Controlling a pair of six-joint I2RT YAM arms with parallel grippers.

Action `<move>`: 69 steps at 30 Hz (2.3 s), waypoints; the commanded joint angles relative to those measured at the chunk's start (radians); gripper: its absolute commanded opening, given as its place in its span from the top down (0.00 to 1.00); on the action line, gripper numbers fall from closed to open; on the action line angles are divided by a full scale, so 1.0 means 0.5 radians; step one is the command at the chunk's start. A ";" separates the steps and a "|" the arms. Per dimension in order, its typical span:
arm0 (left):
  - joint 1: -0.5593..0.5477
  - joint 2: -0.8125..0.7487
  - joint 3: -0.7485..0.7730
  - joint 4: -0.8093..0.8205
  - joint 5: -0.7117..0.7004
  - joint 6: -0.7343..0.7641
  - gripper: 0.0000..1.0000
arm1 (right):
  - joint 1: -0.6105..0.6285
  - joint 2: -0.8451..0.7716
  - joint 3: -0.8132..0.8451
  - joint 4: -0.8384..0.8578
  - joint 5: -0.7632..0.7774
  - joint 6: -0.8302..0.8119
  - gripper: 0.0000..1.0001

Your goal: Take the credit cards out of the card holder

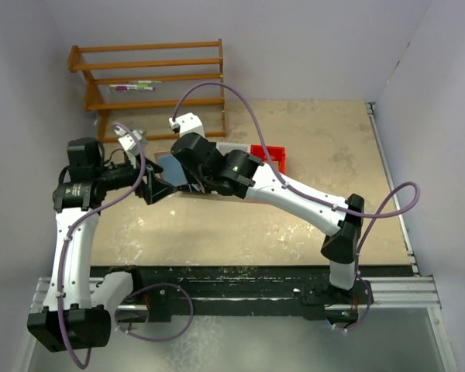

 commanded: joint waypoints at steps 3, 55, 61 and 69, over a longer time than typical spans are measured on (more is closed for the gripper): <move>-0.228 0.033 -0.065 0.303 -0.328 -0.099 0.04 | 0.058 -0.043 0.206 -0.095 0.255 -0.091 1.00; -0.283 -0.057 -0.084 0.485 0.159 -0.821 0.66 | -0.129 -0.720 -0.544 0.482 -0.724 0.022 0.99; -0.283 -0.055 -0.065 0.630 0.279 -1.086 0.92 | -0.353 -0.952 -0.899 0.870 -1.377 0.097 0.61; -0.283 -0.054 -0.056 0.941 0.501 -1.517 1.00 | -0.578 -1.241 -1.291 1.258 -1.930 0.199 0.42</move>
